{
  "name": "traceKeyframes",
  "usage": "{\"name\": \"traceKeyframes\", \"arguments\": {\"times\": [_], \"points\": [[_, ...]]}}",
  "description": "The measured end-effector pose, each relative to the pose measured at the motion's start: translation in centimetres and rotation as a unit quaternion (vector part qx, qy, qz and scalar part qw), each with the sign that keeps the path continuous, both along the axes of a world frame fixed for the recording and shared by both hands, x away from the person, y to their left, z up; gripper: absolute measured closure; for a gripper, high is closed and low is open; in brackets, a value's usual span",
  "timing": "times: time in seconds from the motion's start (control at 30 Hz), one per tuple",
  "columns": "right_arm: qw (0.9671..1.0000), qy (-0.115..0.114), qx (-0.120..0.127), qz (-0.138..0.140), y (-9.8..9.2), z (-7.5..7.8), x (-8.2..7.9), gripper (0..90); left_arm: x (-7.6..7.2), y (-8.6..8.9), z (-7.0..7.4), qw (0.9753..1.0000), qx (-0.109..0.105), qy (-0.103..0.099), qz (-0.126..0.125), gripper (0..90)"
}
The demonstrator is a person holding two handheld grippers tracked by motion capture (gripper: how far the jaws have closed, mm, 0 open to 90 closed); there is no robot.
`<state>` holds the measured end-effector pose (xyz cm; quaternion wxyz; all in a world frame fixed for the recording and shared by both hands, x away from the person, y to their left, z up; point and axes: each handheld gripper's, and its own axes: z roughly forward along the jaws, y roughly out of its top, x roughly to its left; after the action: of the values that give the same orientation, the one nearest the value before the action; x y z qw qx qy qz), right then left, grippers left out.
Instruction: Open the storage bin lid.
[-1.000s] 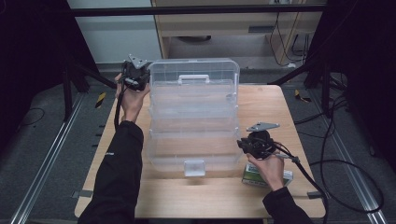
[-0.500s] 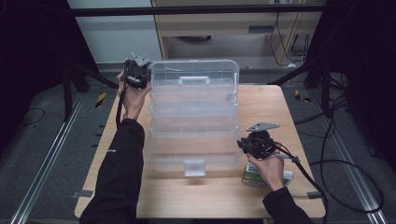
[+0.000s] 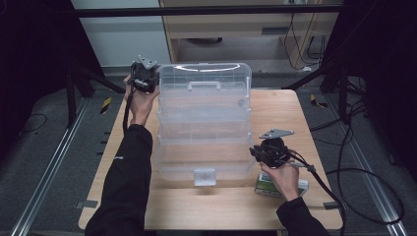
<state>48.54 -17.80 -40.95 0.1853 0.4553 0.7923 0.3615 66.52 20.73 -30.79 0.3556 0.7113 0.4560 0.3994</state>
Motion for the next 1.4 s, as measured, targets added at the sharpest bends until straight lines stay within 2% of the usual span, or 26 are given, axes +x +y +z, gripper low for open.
{"name": "traceKeyframes", "arguments": {"times": [0.2, 0.7, 0.8, 0.9, 1.13, 1.23, 1.27, 1.3, 1.37, 1.4], "points": [[1.0, 0.001, 0.0, -0.001, 0.0, 0.0, 0.0, 76.8, 0.5, -0.1, -0.2, 1.0, 0.004, 0.003, 0.004, 84.7], [1.0, -0.002, -0.002, 0.0, 0.1, 0.0, 0.0, 76.8, 1.3, -0.1, -0.7, 0.9999, -0.004, 0.007, 0.01, 84.9], [1.0, -0.002, -0.002, 0.0, 0.1, 0.0, 0.0, 76.9, 1.4, -0.1, -0.9, 0.9999, 0.002, 0.01, 0.013, 84.7], [1.0, -0.005, -0.007, 0.001, 0.2, 0.0, -0.1, 77.1, 1.9, 0.0, -1.1, 0.9996, 0.01, 0.02, 0.015, 84.3], [0.9999, -0.006, -0.008, 0.001, 0.2, -0.1, 0.0, 77.6, 2.5, 0.5, -2.0, 0.9989, 0.01, 0.038, 0.026, 84.1], [0.9999, -0.008, -0.009, 0.002, 0.2, -0.1, -0.1, 78.2, 2.9, 0.9, -2.6, 0.9979, 0.012, 0.055, 0.032, 83.7], [0.9999, -0.008, -0.009, 0.002, 0.2, -0.1, -0.1, 78.4, 2.9, 0.9, -2.6, 0.9979, 0.012, 0.055, 0.032, 83.7], [0.9999, -0.007, -0.008, 0.001, 0.2, -0.1, -0.1, 78.3, 3.0, 1.2, -2.7, 0.9978, 0.003, 0.058, 0.032, 83.9], [0.9999, -0.007, -0.009, 0.001, 0.2, -0.1, -0.1, 78.5, 3.0, 1.3, -2.8, 0.9977, 0.007, 0.06, 0.031, 83.7], [0.9999, -0.007, -0.009, 0.001, 0.2, -0.1, -0.1, 78.5, 3.0, 1.4, -2.8, 0.9981, 0.002, 0.057, 0.025, 86.5]]}}
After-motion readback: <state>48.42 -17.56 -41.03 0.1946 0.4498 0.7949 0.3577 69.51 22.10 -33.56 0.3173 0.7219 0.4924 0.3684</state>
